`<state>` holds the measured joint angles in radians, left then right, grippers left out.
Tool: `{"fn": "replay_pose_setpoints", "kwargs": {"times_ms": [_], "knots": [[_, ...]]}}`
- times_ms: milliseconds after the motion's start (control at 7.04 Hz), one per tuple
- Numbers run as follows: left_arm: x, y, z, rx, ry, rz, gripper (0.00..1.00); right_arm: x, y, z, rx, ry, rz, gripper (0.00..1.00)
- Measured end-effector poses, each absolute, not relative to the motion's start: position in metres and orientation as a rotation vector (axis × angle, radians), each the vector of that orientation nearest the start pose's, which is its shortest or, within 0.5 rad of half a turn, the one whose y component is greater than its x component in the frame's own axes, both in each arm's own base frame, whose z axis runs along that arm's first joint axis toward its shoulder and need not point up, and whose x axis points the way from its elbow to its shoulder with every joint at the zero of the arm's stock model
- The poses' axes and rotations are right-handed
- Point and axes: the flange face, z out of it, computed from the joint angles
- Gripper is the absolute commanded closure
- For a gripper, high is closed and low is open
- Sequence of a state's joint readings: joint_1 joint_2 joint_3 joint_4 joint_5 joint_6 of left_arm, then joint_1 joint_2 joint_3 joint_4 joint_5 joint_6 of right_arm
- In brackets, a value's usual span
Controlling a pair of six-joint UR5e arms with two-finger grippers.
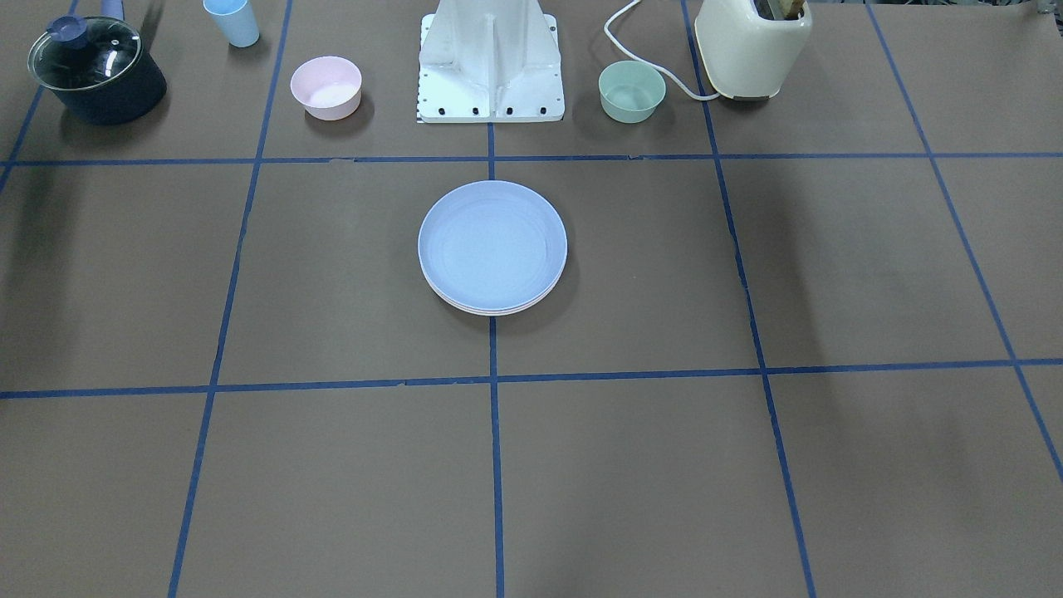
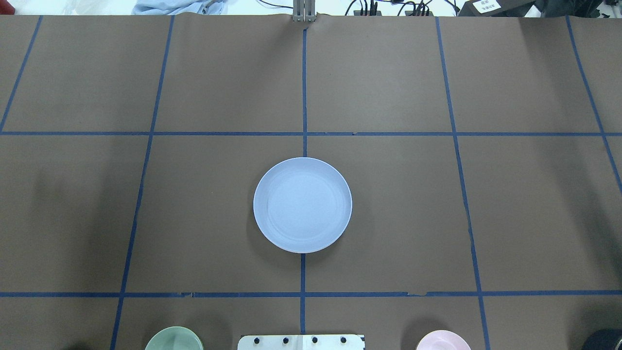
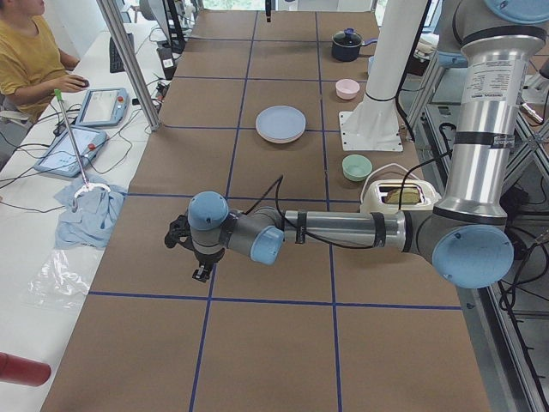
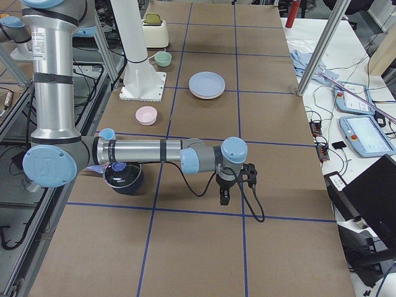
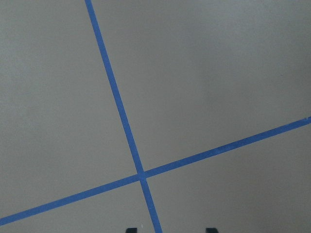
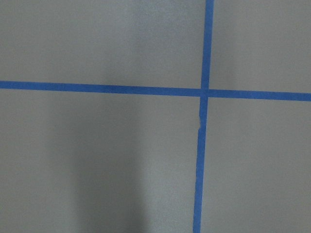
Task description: Stack three plates with pink and blue
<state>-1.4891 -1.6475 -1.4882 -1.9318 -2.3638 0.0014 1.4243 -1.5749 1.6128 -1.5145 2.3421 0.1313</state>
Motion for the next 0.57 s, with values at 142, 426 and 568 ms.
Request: {"fn": "replay_pose_setpoints", "kwargs": {"times_ms": [142, 426, 568], "knots": [[-0.02, -0.546, 0.619, 0.308, 0.799, 0.216, 0.32, -0.006, -0.506, 0.629, -0.023, -0.771, -0.065, 0.0], [-0.03, -0.546, 0.618, 0.317, 0.797, 0.204, 0.0, -0.004, -0.51, 0.623, -0.017, -0.767, -0.075, 0.0], [-0.037, -0.545, 0.618, 0.323, 0.801, 0.196, 0.0, -0.003, -0.511, 0.622, -0.014, -0.768, -0.077, 0.0]]}}
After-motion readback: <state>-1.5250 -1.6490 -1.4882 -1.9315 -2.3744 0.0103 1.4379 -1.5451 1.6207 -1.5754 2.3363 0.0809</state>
